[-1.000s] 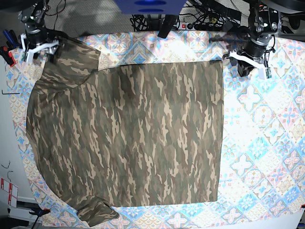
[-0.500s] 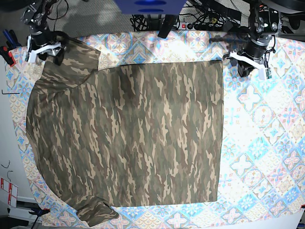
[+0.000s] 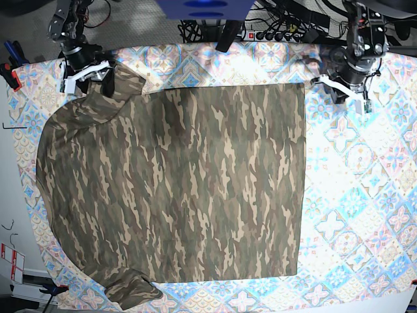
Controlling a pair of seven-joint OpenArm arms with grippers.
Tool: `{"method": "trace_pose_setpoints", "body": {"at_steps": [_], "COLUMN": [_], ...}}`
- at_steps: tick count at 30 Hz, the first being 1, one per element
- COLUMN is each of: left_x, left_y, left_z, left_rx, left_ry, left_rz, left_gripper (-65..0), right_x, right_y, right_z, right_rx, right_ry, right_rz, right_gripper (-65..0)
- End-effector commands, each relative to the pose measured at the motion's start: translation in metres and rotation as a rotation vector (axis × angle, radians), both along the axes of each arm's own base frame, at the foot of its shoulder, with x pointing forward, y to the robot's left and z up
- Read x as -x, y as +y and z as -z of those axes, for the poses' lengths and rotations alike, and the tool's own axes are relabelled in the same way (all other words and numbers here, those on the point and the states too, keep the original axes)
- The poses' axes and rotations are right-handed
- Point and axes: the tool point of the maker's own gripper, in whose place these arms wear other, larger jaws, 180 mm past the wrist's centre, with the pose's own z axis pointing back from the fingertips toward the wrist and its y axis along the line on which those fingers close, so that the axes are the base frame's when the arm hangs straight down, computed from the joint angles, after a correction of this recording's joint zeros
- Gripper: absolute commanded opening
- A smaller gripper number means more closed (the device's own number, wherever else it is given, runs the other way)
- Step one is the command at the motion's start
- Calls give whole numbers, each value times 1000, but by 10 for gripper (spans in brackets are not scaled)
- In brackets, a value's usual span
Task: Fold the T-shirt properly
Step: 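Grasp the shirt edge with the left gripper, pulling it toward the right gripper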
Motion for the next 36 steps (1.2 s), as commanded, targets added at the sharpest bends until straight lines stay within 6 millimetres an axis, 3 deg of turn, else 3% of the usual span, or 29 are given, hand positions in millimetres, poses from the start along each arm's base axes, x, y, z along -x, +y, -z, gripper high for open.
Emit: {"method": "trace_pose_setpoints", "body": {"at_steps": [1,3,6,15,18,25,30,36], "left_x": [-9,-12,-19,-6,-8,-5,5,19], "left_y": [3,8,0,-29,-39,-58,-104,-147], "left_z": [-4,1,9,36,49,82,96,102], "left_rx": [-4,-2,26,127,162,258,339,391], "left_ry": [-25,-16,-16,24,43,104,163,214], "left_rz": [0,-12,55,163,204,241,407,511], "left_gripper": [-649,-648,-615,-308,-250,-245,-254,-318], "right_x": [36,36,37,37,37,46,47,54], "right_y": [22,21,21,14,12,13,13,13], "right_z": [26,27,27,26,25,28,28,29], "right_rx": [-14,-13,-13,5,11,10,9,10], "right_ry": [180,185,186,191,191,212,214,228], "right_rz": [-102,-104,-105,-116,-118,-125,-126,-127], "right_gripper": [-298,-319,-334,-332,-332,-334,-335,-335]}}
